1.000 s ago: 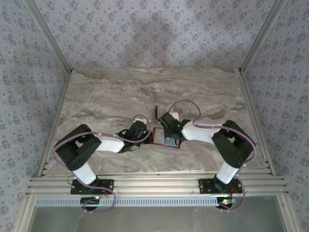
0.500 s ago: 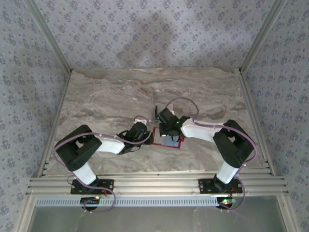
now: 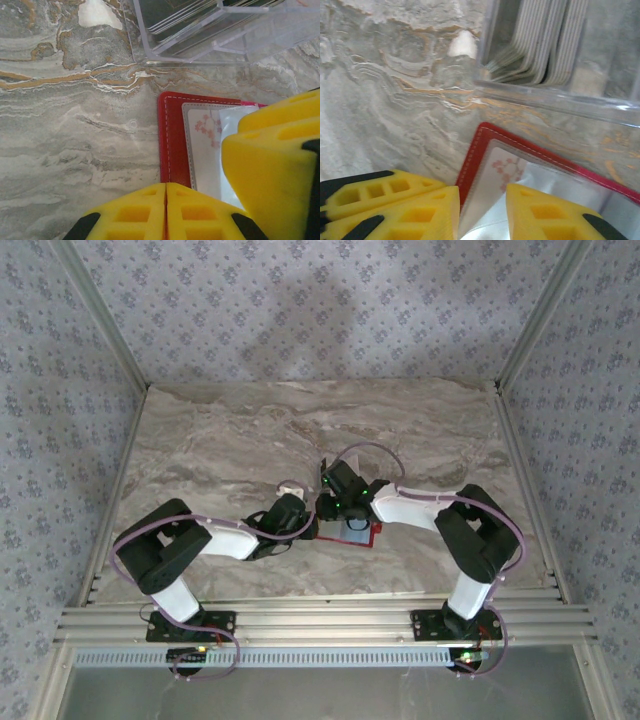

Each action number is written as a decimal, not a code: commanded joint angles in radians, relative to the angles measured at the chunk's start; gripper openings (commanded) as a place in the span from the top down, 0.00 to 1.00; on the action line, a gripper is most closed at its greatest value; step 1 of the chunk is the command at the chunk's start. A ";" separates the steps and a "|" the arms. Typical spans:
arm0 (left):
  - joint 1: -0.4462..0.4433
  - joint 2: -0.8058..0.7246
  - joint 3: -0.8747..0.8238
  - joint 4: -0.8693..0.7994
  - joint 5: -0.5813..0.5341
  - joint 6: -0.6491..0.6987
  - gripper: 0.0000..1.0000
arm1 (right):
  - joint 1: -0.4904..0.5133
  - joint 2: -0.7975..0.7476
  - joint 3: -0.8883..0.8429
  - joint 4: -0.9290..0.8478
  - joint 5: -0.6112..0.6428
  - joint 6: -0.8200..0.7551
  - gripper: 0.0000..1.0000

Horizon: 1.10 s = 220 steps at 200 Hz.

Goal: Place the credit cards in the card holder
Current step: Flip over the card slot in the card holder.

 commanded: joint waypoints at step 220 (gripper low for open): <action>0.149 -0.516 -0.200 -0.413 0.079 0.047 0.62 | -0.014 -0.101 0.100 -0.100 -0.088 -0.116 0.36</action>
